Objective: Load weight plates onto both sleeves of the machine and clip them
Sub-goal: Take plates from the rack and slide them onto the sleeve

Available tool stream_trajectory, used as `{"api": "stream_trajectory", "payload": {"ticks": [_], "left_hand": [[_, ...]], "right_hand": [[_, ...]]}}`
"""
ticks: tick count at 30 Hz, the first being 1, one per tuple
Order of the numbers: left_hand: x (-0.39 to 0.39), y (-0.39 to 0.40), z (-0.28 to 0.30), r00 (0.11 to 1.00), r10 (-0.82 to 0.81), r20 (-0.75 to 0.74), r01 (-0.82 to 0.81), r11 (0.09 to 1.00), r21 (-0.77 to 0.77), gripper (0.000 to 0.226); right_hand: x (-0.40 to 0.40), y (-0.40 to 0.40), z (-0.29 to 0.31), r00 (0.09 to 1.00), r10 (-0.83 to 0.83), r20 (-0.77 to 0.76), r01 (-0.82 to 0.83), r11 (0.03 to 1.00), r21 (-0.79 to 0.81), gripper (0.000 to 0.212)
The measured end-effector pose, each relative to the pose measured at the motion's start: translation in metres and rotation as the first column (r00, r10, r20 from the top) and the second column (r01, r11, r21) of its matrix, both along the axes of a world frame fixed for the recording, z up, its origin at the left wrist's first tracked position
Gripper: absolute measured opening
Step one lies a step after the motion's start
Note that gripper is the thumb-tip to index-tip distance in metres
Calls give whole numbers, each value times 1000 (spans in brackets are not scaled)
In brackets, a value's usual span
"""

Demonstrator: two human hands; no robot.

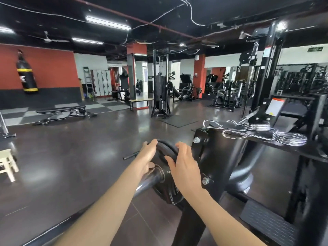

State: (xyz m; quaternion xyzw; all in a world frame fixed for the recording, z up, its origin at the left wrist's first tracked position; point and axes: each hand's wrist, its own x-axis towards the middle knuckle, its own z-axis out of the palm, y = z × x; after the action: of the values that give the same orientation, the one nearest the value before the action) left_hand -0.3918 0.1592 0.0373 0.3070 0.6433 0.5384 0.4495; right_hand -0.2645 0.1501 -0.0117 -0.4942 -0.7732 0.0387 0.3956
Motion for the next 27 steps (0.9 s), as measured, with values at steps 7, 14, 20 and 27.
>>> {"api": "stream_trajectory", "payload": {"ticks": [7, 14, 20, 27], "left_hand": [[-7, 14, 3, 1000, 18, -17, -18, 999, -31, 46], [-11, 24, 1, 998, 53, 37, -52, 997, -51, 36], [-8, 20, 4, 996, 88, 5, -88, 995, -38, 28], [7, 16, 2, 879, 260, -399, -244, 965, 91, 56]], "right_hand": [[-2, 10, -6, 997, 75, -19, -76, 994, -76, 61], [-2, 14, -5, 996, 74, 44, -70, 993, -91, 61], [4, 8, 3, 998, 70, 4, -68, 981, -179, 62], [42, -17, 18, 998, 16, -67, -26, 989, -147, 49]]}}
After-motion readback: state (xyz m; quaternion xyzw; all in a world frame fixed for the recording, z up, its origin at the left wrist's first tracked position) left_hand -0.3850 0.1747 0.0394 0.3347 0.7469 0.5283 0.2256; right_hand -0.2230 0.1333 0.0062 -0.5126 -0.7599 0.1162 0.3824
